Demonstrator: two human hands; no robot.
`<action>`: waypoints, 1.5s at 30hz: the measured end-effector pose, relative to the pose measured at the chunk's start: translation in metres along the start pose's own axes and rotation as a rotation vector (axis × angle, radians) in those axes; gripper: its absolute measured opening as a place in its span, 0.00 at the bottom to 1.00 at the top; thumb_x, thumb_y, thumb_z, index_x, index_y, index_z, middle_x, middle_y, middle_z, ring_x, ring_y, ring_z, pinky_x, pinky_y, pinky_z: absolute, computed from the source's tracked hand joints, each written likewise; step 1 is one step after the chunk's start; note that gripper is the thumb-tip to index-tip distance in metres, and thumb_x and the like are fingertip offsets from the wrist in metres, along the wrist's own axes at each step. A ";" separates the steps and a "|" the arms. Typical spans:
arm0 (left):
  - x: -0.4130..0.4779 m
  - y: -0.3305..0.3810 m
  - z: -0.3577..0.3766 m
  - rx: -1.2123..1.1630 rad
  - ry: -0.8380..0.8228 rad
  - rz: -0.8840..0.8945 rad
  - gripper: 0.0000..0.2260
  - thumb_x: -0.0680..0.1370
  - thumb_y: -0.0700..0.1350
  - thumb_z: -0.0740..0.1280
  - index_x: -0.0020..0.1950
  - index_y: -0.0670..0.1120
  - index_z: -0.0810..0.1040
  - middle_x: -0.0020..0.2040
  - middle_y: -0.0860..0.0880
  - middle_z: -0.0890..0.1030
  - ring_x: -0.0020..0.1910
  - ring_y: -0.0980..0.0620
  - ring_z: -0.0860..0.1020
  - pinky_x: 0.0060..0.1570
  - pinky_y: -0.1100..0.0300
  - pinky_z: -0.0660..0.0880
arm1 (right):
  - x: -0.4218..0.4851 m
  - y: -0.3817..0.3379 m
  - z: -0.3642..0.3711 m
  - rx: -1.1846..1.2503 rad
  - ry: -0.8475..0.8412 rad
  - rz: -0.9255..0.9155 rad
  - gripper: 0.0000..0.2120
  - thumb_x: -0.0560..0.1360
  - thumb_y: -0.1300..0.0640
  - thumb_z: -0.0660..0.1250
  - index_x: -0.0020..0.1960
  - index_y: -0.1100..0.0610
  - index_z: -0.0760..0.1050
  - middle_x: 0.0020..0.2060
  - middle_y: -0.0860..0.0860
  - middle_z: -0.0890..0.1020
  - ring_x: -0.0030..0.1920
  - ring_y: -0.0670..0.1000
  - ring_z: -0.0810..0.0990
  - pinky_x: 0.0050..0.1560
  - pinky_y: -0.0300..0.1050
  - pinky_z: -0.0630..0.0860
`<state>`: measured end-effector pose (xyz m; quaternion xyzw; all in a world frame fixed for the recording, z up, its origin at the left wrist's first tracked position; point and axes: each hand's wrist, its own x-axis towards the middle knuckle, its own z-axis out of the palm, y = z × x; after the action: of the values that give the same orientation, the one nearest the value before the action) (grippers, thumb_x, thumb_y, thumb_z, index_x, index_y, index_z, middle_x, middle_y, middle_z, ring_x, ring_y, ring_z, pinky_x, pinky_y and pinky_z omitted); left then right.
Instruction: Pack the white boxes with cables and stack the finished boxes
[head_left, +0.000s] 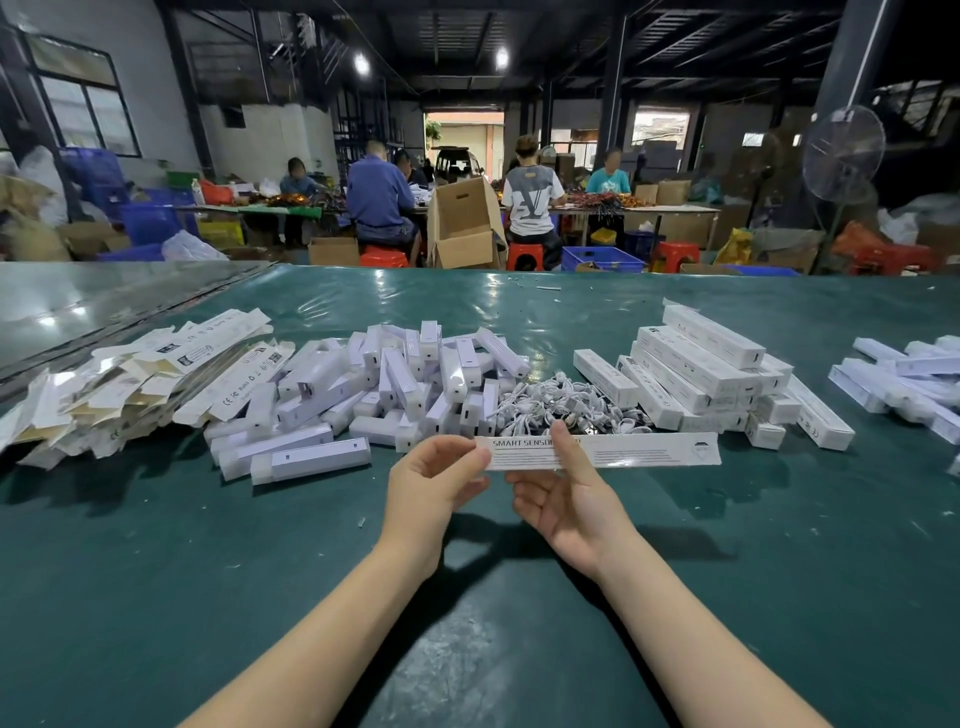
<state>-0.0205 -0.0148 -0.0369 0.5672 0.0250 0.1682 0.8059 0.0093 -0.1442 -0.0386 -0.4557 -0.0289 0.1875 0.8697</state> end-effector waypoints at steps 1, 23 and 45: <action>0.001 0.000 -0.001 -0.033 0.008 -0.025 0.10 0.71 0.31 0.67 0.34 0.44 0.77 0.32 0.51 0.82 0.33 0.57 0.79 0.34 0.64 0.78 | 0.000 0.000 0.000 -0.005 0.000 0.001 0.22 0.63 0.43 0.64 0.44 0.62 0.76 0.26 0.54 0.79 0.25 0.47 0.77 0.27 0.36 0.74; -0.026 0.003 0.022 0.174 0.009 0.187 0.12 0.73 0.34 0.68 0.44 0.52 0.80 0.40 0.57 0.84 0.41 0.63 0.79 0.44 0.69 0.75 | 0.003 0.004 0.002 0.167 0.122 -0.135 0.20 0.67 0.42 0.63 0.37 0.60 0.79 0.25 0.53 0.80 0.24 0.46 0.78 0.25 0.34 0.74; -0.041 0.000 0.027 0.363 -0.397 0.049 0.36 0.58 0.47 0.64 0.63 0.63 0.56 0.67 0.64 0.62 0.68 0.57 0.63 0.67 0.60 0.62 | -0.003 -0.003 -0.001 0.066 0.194 -0.181 0.20 0.61 0.40 0.65 0.40 0.57 0.77 0.26 0.50 0.80 0.25 0.45 0.77 0.25 0.35 0.72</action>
<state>-0.0532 -0.0518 -0.0334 0.7248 -0.1177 0.0660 0.6756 0.0074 -0.1478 -0.0359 -0.4385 0.0205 0.0640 0.8962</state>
